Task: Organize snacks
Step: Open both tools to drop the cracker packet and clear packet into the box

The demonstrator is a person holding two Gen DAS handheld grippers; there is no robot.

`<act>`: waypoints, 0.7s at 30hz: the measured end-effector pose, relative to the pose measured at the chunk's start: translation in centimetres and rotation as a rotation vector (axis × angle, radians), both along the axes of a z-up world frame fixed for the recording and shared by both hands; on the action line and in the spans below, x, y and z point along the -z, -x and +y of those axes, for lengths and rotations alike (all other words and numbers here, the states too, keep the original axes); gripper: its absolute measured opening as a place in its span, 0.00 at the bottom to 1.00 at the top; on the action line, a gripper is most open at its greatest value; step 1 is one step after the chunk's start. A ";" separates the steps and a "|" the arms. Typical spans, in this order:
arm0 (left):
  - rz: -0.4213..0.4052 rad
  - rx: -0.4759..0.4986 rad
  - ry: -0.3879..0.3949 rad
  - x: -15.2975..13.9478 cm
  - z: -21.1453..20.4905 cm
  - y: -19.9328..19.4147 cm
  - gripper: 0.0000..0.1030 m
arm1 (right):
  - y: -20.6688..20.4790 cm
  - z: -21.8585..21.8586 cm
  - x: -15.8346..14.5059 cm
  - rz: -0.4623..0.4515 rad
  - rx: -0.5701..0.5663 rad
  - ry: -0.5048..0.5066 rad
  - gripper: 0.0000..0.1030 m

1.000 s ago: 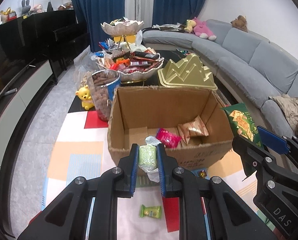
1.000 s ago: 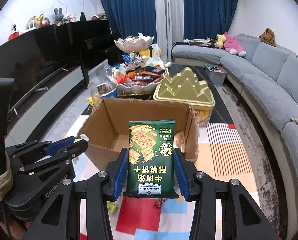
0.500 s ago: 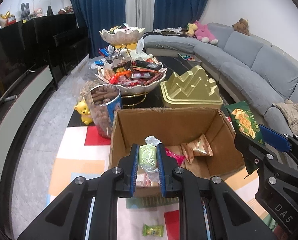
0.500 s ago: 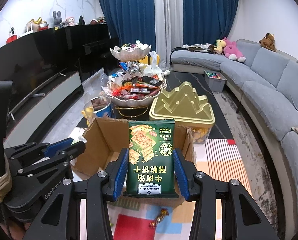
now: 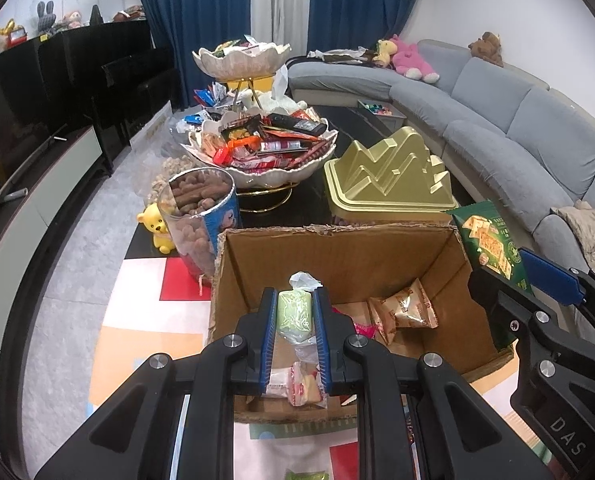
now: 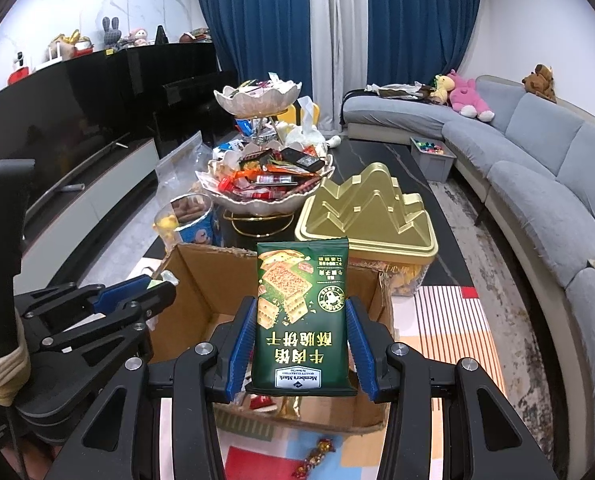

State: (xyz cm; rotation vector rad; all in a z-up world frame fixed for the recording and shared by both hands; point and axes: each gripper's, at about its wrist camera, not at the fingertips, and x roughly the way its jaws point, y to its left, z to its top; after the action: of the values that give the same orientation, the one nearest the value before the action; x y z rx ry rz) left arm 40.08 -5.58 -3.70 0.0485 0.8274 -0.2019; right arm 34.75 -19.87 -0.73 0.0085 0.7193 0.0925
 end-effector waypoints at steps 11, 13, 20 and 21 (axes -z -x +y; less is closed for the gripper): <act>0.001 -0.025 -0.007 0.2 0.7 -0.2 0.50 | -0.4 -0.6 -0.1 -0.013 0.011 0.025 0.64; 0.001 -0.031 -0.008 0.1 0.9 0.0 0.54 | -0.3 -0.7 -0.2 -0.016 0.017 0.027 0.67; -0.010 -0.038 -0.014 -0.6 1.1 0.9 0.62 | 0.6 -1.2 -0.8 -0.023 0.038 0.026 0.69; -0.012 -0.037 -0.016 -0.7 1.1 1.1 0.62 | 0.8 -1.3 -1.0 -0.026 0.040 0.026 0.69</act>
State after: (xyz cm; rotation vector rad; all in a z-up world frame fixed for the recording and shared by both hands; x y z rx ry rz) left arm 38.99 -4.51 -2.95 0.0489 0.8172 -0.1598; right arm 33.96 -21.16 0.23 -0.0033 0.6944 0.0455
